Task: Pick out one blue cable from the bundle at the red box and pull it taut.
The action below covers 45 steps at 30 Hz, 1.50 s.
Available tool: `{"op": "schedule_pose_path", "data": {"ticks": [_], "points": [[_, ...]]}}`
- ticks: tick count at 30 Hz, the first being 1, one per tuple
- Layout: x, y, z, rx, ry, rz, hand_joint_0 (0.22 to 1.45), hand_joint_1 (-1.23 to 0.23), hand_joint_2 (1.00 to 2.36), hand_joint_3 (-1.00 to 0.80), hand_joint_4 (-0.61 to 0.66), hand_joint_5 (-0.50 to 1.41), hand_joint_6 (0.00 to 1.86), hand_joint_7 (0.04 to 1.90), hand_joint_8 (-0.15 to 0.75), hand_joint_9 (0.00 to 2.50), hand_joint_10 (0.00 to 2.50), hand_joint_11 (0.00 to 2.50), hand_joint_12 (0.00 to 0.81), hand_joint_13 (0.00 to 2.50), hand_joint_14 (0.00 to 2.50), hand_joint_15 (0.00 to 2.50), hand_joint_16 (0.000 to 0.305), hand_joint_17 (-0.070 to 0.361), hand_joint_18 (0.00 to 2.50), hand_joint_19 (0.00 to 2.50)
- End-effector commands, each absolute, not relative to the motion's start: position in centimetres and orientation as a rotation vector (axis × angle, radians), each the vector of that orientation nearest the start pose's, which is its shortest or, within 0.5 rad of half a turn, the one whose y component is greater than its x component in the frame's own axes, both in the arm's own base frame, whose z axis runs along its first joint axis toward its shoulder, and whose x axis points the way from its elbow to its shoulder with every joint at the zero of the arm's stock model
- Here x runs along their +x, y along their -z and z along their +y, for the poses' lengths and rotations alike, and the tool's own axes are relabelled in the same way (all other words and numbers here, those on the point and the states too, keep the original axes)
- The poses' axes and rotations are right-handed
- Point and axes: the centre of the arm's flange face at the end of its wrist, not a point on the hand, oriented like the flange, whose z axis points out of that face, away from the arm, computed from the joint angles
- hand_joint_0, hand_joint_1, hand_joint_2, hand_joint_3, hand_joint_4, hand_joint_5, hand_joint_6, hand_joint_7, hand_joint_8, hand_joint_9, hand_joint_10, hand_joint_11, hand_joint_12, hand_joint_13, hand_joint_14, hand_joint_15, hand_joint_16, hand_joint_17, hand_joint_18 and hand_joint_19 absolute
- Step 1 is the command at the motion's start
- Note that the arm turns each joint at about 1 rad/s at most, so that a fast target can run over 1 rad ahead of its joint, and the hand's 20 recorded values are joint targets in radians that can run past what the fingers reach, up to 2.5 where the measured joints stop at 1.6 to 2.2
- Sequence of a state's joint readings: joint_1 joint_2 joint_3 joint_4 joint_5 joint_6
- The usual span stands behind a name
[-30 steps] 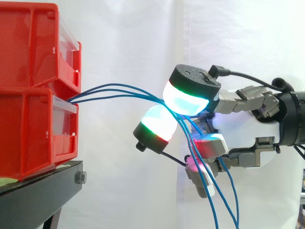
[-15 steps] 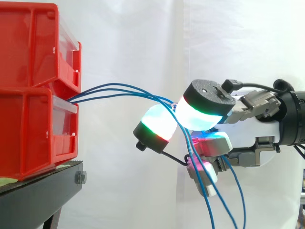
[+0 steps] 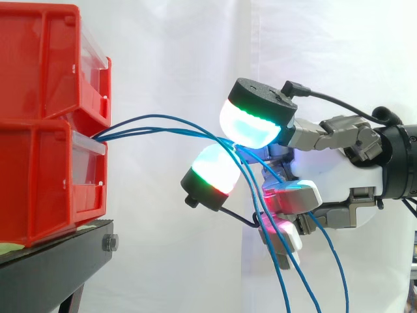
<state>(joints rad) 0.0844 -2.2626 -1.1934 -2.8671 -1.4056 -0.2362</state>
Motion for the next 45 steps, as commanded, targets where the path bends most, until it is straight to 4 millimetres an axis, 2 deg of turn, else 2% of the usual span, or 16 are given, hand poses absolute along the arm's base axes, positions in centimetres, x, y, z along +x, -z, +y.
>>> {"op": "schedule_pose_path", "data": {"ticks": [1,5,12,18,23,31,33,36,41,45], "points": [[74.83,-26.49,-8.68,1.099,-0.954,1.294,0.59,-0.56,1.0,-0.5,-0.02,-0.08,0.83,0.96,0.275,1.5,0.03,0.9,0.329,1.31,0.03,0.68,0.047,0.106,1.1,0.71],[74.83,-26.49,-8.68,1.099,-0.954,1.294,0.61,-0.55,1.0,-0.46,0.03,-0.05,0.71,1.09,0.26,1.49,0.03,0.88,0.331,1.3,0.03,0.69,0.049,0.109,1.09,0.73],[74.85,-26.68,-8.7,1.097,-0.953,1.291,0.6,-0.59,1.02,-0.33,0.03,-0.05,0.69,1.13,0.28,1.46,0.03,0.88,0.345,1.3,0.03,0.7,0.05,0.112,1.08,0.73],[74.91,-26.64,-8.58,1.096,-0.954,1.292,0.58,-0.64,1.02,-0.25,0.04,-0.08,0.76,1.12,0.296,1.46,0.03,0.91,0.352,1.3,0.03,0.69,0.051,0.114,1.09,0.72],[74.86,-26.57,-8.7,1.098,-0.952,1.292,0.57,-0.71,1.02,-0.2,0.07,-0.11,0.86,1.03,0.316,1.44,0.03,0.92,0.366,1.3,0.03,0.67,0.054,0.122,1.12,0.7],[74.89,-26.75,-8.58,1.095,-0.955,1.291,0.63,-0.83,1.02,-0.31,0.05,-0.12,0.89,1.05,0.317,1.43,0.03,0.98,0.354,1.28,0.03,0.69,0.05,0.114,1.09,0.69],[74.89,-26.62,-8.58,1.097,-0.953,1.293,0.67,-0.88,1.01,-0.39,-0.01,-0.12,0.89,1.1,0.312,1.43,0.03,1.0,0.346,1.27,0.03,0.68,0.049,0.11,1.08,0.68],[74.89,-26.75,-8.58,1.094,-0.954,1.291,0.69,-0.9,1.0,-0.5,-0.03,-0.12,0.9,1.05,0.31,1.43,0.03,1.02,0.337,1.27,0.03,0.68,0.048,0.108,1.08,0.67],[74.88,-26.62,-8.69,1.091,-0.945,1.296,0.59,-0.9,1.0,-0.5,0.04,-0.12,0.9,0.97,0.304,1.44,0.03,1.0,0.336,1.27,0.03,0.68,0.048,0.109,1.09,0.67],[74.89,-26.62,-8.58,1.09,-0.946,1.297,0.5,-0.79,1.0,-0.5,0.01,-0.1,0.87,0.96,0.294,1.48,0.03,0.95,0.348,1.3,0.02,0.67,0.052,0.117,1.12,0.66]]}}
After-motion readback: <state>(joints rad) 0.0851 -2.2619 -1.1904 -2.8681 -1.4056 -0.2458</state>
